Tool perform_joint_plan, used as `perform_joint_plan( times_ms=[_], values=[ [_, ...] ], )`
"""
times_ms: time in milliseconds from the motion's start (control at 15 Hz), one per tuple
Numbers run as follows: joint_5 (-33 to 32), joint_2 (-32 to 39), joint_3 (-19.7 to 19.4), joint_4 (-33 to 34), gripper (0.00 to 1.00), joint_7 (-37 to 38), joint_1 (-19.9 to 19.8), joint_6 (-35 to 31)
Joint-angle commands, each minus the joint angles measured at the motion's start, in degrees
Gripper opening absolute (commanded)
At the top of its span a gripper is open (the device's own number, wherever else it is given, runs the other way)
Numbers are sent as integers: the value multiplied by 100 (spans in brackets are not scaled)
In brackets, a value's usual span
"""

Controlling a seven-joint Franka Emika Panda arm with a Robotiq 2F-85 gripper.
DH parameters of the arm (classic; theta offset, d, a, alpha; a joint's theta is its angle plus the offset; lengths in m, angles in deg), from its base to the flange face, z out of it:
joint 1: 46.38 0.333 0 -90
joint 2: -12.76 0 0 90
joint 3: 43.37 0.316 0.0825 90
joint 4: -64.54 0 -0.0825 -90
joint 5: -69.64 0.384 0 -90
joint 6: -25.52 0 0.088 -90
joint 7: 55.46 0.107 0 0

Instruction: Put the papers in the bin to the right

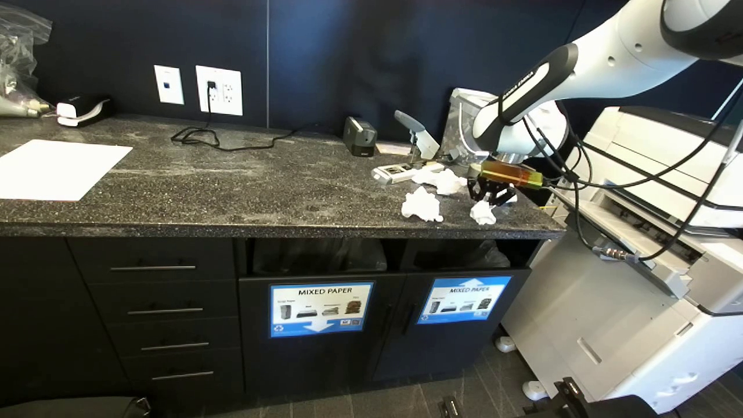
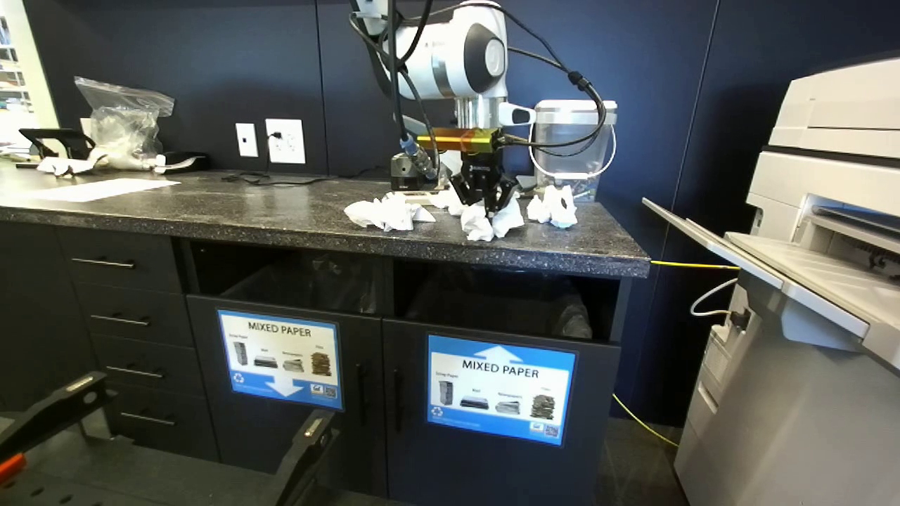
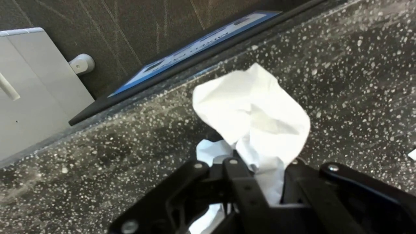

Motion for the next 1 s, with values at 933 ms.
perform_joint_plan(
  times_ms=[933],
  values=[
    [211,-881,467,-3086,18,-1780,-516,-1984]
  ],
)
